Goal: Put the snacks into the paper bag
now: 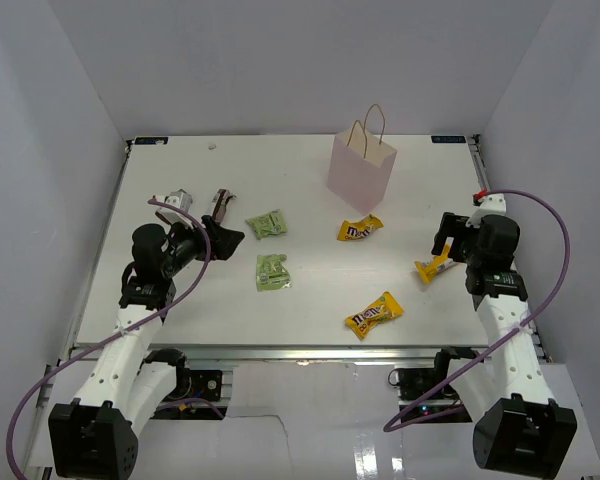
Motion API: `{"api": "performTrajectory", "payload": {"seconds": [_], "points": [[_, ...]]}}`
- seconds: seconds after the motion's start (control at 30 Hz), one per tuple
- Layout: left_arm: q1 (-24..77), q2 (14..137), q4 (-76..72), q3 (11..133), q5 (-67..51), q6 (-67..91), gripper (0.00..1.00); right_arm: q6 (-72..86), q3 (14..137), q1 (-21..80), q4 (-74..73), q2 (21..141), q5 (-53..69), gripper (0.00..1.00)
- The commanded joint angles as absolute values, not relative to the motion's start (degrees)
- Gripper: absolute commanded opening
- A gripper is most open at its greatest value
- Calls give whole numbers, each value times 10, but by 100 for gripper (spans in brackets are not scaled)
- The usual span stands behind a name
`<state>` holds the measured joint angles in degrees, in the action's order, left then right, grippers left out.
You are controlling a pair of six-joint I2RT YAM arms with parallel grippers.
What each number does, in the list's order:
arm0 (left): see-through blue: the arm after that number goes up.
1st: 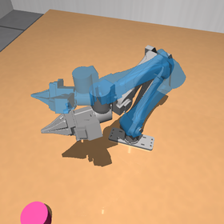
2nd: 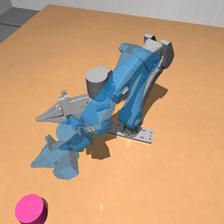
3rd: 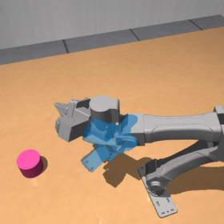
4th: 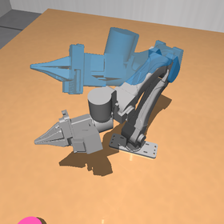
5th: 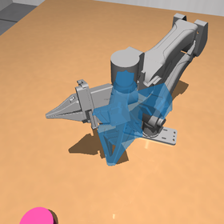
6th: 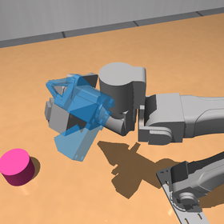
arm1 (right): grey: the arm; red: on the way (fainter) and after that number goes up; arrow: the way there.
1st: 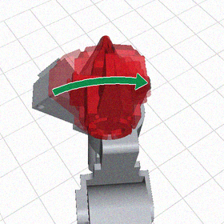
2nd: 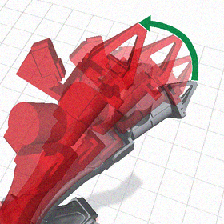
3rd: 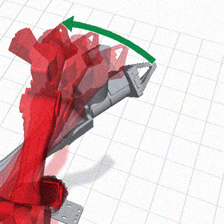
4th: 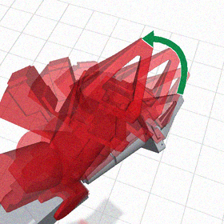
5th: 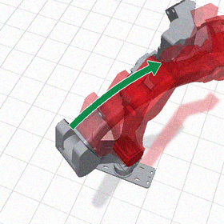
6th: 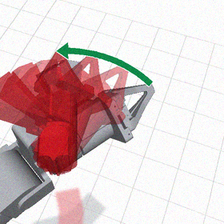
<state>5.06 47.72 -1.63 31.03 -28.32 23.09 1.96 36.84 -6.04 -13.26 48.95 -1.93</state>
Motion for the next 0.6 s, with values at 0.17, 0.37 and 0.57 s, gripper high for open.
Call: {"api": "performTrajectory", "payload": {"seconds": [0.17, 0.37, 0.57], "points": [[52, 470, -14, 335, -299, 237, 98, -129, 342, -69, -119, 462, 214, 90], [52, 472, -11, 337, -299, 238, 98, -255, 393, -69, -223, 539, 302, 90], [53, 481, -9, 339, -298, 239, 98, -370, 466, -69, -337, 616, 259, 91]]}}
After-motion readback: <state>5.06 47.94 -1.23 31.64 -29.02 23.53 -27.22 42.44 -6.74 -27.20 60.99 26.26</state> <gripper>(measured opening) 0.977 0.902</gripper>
